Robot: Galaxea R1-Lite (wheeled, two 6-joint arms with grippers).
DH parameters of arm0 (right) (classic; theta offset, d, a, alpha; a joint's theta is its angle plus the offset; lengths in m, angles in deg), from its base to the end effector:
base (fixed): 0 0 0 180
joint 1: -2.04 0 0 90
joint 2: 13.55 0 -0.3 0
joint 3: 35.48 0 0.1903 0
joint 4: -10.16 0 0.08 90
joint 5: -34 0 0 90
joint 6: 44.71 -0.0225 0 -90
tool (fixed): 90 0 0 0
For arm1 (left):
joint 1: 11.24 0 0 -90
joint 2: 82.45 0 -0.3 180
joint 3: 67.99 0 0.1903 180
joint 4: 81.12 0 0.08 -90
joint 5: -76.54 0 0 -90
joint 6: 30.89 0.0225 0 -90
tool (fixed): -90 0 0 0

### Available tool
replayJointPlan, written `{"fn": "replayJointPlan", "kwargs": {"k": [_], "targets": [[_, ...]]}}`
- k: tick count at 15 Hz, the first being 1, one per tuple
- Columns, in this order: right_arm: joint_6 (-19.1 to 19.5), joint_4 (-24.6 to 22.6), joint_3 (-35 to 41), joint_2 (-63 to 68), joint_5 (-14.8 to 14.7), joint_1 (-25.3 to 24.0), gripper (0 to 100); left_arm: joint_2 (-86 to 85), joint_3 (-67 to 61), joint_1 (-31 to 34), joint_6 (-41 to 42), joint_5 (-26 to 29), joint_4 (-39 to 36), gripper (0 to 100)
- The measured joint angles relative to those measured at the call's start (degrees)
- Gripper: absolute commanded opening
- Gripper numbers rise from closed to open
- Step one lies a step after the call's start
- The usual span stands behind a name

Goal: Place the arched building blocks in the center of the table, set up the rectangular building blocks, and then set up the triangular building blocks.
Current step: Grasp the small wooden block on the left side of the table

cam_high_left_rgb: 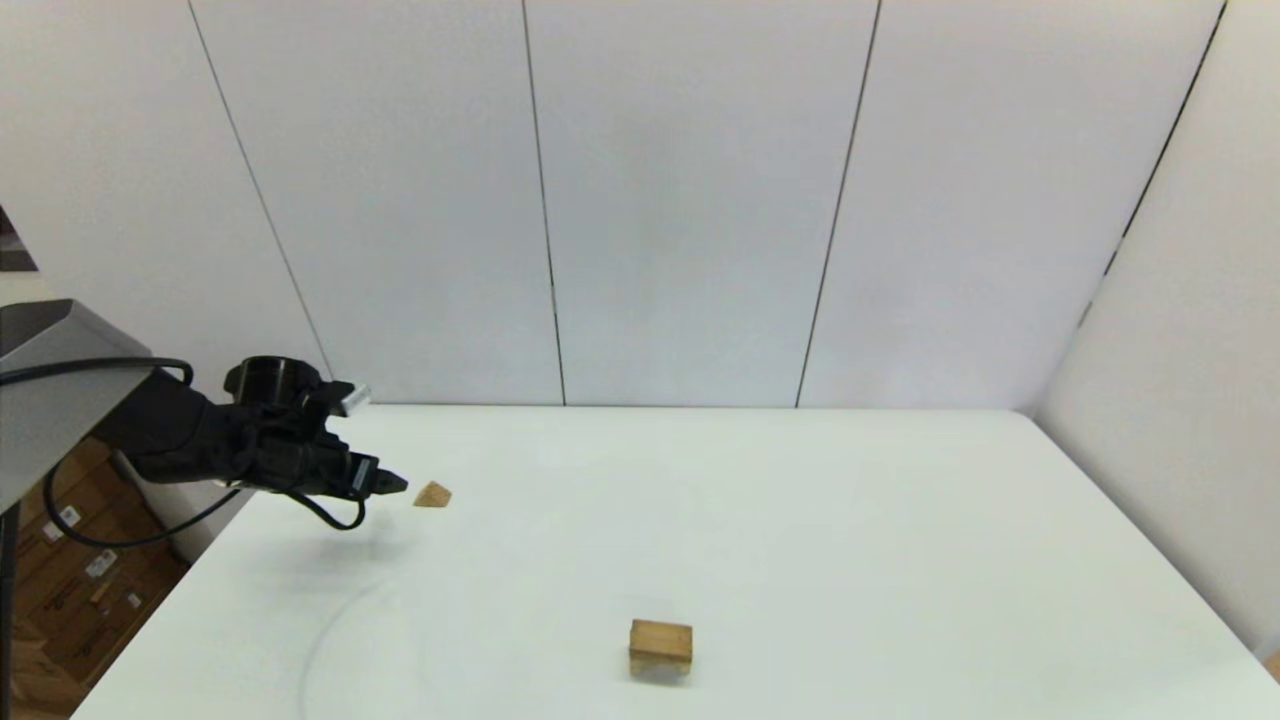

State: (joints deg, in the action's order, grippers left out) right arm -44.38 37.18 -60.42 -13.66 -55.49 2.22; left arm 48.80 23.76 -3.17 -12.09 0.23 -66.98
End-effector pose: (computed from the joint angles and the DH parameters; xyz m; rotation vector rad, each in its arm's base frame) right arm -0.0252 0.0003 0.0765 -0.0056 0.0344 0.0059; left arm 0.4018 0.0516 0.0225 0.1277 0.8919 -0.2396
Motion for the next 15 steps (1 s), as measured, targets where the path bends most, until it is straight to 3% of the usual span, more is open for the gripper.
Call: {"fn": "replayJointPlan", "kwargs": {"k": [5,7,10,15], "targets": [[0.0,0.0,0.0,0.0,0.0,0.0,100,-2.9,4.1,0.0,14.6,7.4,13.9,100],[0.0,0.0,0.0,0.0,0.0,0.0,100,-3.1,6.6,-0.1,19.1,9.5,15.1,100],[0.0,0.0,0.0,0.0,0.0,0.0,100,-1.9,9.0,-0.2,26.7,9.7,16.1,100],[0.0,0.0,0.0,0.0,0.0,0.0,100,0.2,14.0,-0.1,34.5,9.7,25.4,100]]}}
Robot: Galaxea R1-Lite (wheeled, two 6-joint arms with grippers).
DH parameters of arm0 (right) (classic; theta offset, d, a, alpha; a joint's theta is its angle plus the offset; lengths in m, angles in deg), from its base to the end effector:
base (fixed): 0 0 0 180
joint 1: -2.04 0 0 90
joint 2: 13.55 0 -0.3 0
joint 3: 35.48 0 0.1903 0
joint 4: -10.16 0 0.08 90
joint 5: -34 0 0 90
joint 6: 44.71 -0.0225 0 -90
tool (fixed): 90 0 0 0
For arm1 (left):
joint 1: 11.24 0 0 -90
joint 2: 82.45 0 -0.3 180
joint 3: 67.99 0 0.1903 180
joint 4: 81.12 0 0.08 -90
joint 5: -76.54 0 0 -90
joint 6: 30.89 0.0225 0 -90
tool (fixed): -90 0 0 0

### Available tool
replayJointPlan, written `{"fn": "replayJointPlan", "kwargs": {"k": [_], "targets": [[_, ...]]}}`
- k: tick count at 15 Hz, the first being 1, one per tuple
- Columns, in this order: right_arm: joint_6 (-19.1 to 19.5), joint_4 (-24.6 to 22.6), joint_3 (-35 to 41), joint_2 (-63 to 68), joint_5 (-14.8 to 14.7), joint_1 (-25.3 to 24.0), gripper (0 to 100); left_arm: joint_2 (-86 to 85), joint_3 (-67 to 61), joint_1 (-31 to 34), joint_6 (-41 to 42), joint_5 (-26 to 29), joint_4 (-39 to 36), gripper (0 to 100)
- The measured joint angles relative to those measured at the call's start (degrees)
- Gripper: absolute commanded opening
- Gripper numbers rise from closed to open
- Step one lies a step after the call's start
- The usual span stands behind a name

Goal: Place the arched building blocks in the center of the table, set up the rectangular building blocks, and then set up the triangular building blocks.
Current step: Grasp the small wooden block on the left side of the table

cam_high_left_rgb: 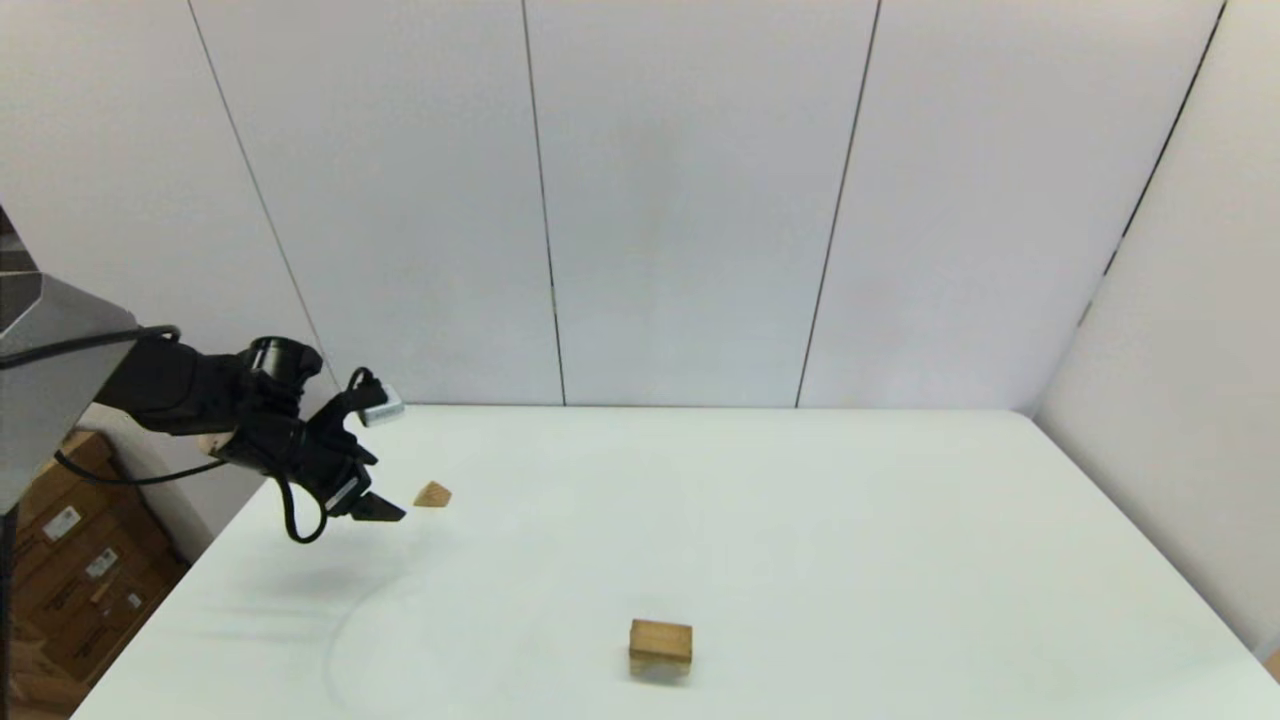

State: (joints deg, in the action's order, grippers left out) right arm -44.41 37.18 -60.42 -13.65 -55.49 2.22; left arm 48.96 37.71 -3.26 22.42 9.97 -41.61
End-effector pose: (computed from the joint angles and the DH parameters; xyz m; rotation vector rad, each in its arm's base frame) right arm -0.0251 0.0003 0.0765 -0.0050 0.0345 0.0058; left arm 0.4093 0.0483 0.0511 0.5214 0.8819 -0.7133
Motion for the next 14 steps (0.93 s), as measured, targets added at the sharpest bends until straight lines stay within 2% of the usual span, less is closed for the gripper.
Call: {"fn": "replayJointPlan", "kwargs": {"k": [5,10,14], "targets": [[0.0,0.0,0.0,0.0,0.0,0.0,100,1.3,10.7,-0.9,3.7,-0.4,13.2,100],[0.0,0.0,0.0,0.0,0.0,0.0,100,2.4,13.2,-2.3,6.1,-0.9,15.3,100],[0.0,0.0,0.0,0.0,0.0,0.0,100,3.0,16.2,-2.5,11.6,-3.0,20.7,100]]}}
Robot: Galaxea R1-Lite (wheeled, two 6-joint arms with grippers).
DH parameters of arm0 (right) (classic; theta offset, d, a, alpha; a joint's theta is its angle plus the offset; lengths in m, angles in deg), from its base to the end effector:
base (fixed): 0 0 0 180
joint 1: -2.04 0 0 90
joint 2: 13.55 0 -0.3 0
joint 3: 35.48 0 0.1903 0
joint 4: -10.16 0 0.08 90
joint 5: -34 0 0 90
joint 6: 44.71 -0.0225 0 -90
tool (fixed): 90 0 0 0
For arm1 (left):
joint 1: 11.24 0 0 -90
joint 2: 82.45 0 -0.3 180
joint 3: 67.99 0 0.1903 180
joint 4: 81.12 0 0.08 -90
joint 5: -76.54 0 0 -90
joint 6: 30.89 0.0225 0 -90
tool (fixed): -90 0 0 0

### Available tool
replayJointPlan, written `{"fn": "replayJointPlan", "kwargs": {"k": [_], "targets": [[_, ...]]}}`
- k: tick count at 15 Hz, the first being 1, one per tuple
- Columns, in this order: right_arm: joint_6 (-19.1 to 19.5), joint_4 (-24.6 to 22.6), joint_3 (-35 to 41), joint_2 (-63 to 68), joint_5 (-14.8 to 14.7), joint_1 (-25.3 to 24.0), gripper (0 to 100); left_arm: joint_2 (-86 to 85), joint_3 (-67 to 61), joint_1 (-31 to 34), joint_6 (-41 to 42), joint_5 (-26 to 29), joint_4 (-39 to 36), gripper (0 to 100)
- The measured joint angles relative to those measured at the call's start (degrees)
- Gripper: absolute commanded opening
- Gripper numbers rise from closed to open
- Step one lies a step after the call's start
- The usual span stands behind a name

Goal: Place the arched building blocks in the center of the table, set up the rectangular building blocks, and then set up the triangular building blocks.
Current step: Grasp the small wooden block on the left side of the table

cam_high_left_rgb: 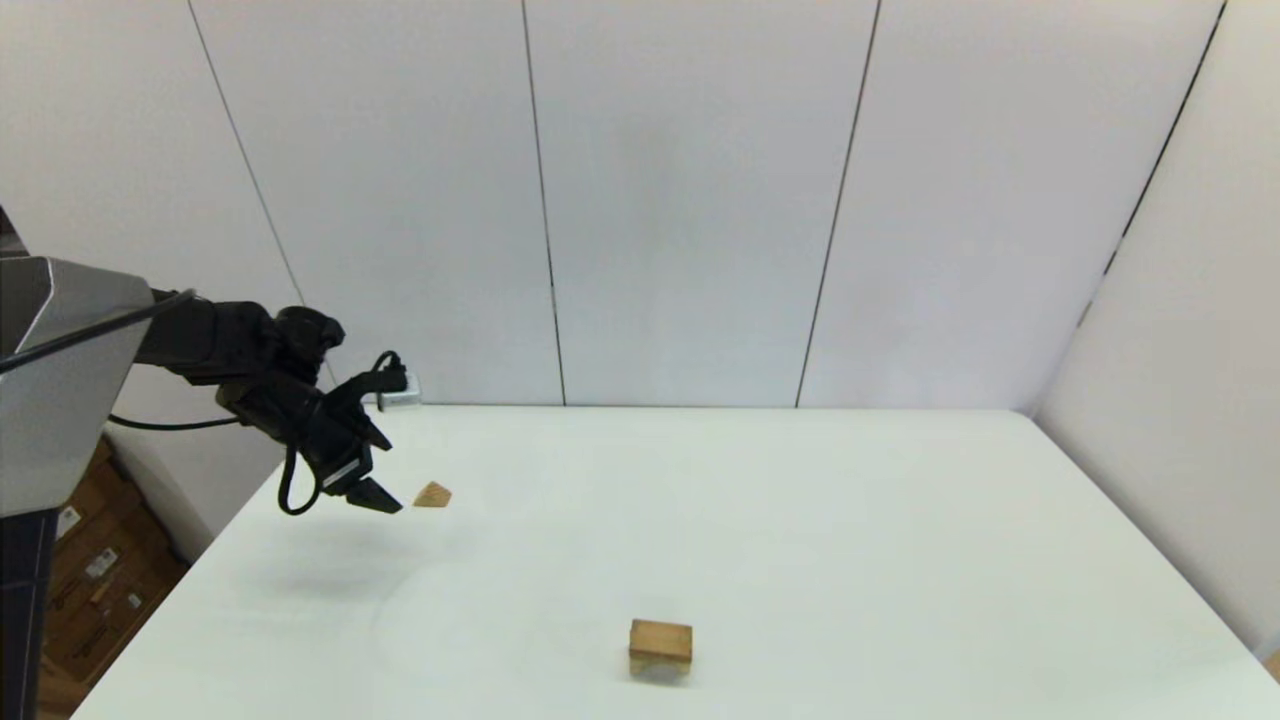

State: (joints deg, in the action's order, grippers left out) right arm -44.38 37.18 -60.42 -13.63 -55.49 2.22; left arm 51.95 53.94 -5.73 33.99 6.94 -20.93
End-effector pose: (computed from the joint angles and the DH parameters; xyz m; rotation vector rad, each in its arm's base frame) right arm -0.0251 0.0003 0.0765 -0.0055 0.0349 0.0059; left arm 0.4246 0.0331 0.0768 0.6927 0.9441 -0.8708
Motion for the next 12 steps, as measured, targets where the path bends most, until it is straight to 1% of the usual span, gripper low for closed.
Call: {"fn": "replayJointPlan", "kwargs": {"k": [7,9,12], "targets": [[0.0,0.0,0.0,0.0,0.0,0.0,100,4.7,5.1,0.0,1.8,-0.3,0.4,100],[0.0,0.0,0.0,0.0,0.0,0.0,100,5.7,5.7,-0.1,3.0,-0.6,2.2,100],[0.0,0.0,0.0,0.0,0.0,0.0,100,6.6,8.8,-0.3,4.5,-1.7,7.8,100]]}}
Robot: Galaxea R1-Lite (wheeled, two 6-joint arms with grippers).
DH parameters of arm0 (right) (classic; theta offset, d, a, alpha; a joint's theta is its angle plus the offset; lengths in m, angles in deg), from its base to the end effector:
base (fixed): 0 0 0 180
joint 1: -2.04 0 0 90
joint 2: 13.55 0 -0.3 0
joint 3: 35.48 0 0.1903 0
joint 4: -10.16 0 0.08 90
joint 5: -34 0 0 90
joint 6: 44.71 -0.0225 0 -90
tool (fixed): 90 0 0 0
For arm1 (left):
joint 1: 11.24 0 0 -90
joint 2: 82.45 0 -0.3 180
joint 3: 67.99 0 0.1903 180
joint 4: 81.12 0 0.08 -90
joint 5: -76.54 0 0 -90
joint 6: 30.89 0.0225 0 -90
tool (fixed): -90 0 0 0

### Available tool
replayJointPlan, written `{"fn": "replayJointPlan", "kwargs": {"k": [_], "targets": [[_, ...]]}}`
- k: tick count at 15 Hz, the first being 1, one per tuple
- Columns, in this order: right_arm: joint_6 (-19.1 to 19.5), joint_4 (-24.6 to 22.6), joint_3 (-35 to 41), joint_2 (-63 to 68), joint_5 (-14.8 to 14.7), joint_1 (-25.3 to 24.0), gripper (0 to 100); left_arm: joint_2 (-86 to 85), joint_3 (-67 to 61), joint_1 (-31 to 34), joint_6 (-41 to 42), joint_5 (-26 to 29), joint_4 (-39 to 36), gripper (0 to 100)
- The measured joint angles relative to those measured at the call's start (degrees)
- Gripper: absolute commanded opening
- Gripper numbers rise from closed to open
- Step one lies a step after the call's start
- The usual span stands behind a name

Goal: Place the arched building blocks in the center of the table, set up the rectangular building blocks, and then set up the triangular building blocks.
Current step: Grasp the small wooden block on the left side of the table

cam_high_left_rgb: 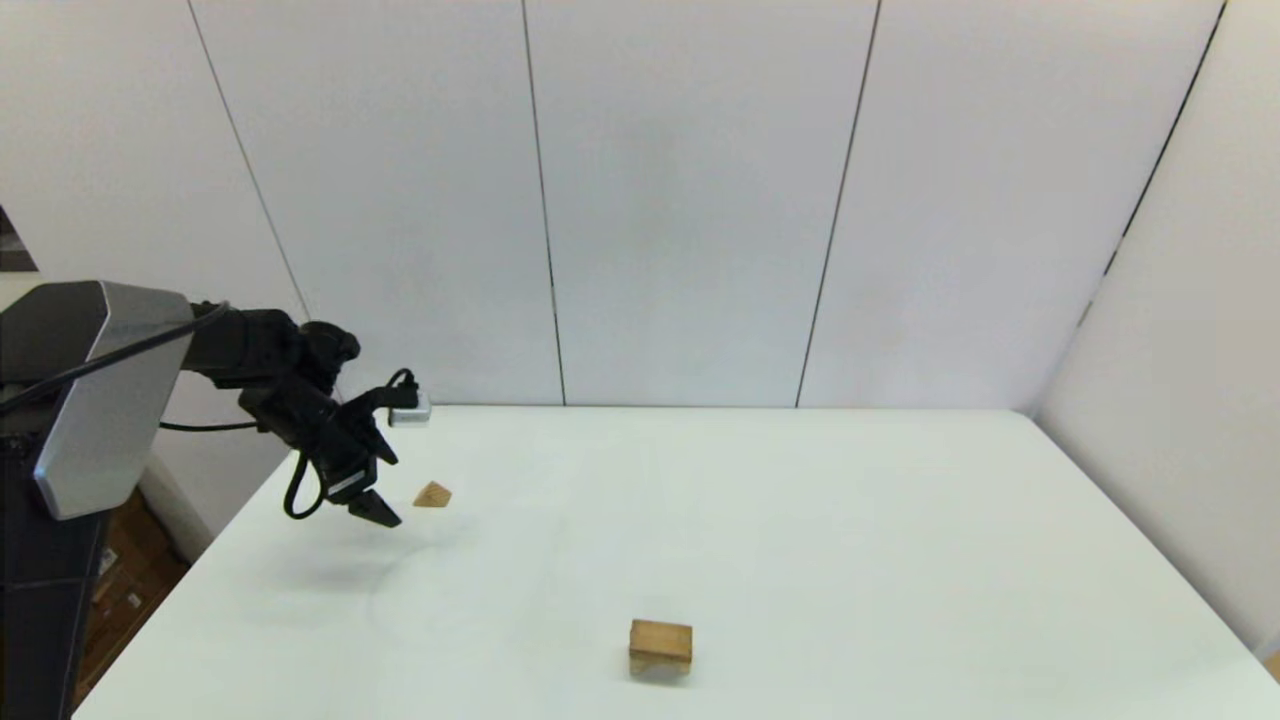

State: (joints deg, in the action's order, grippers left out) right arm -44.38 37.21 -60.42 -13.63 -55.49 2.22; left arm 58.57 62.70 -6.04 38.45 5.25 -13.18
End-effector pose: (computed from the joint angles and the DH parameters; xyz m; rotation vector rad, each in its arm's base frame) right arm -0.0251 0.0003 0.0764 -0.0055 0.0354 0.0059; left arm 0.4399 0.0328 0.0554 0.7343 1.0125 -0.9467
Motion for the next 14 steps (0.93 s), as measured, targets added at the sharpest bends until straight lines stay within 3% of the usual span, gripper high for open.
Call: {"fn": "replayJointPlan", "kwargs": {"k": [3,4,14], "targets": [[0.0,0.0,0.0,0.0,0.0,0.0,100,1.9,4.4,-0.3,0.7,0.1,2.8,100],[0.0,0.0,0.0,0.0,0.0,0.0,100,2.6,5.0,-0.5,0.8,0.3,2.8,0],[0.0,0.0,0.0,0.0,0.0,0.0,100,7.9,5.9,-0.9,0.2,0.8,-4.8,0]]}}
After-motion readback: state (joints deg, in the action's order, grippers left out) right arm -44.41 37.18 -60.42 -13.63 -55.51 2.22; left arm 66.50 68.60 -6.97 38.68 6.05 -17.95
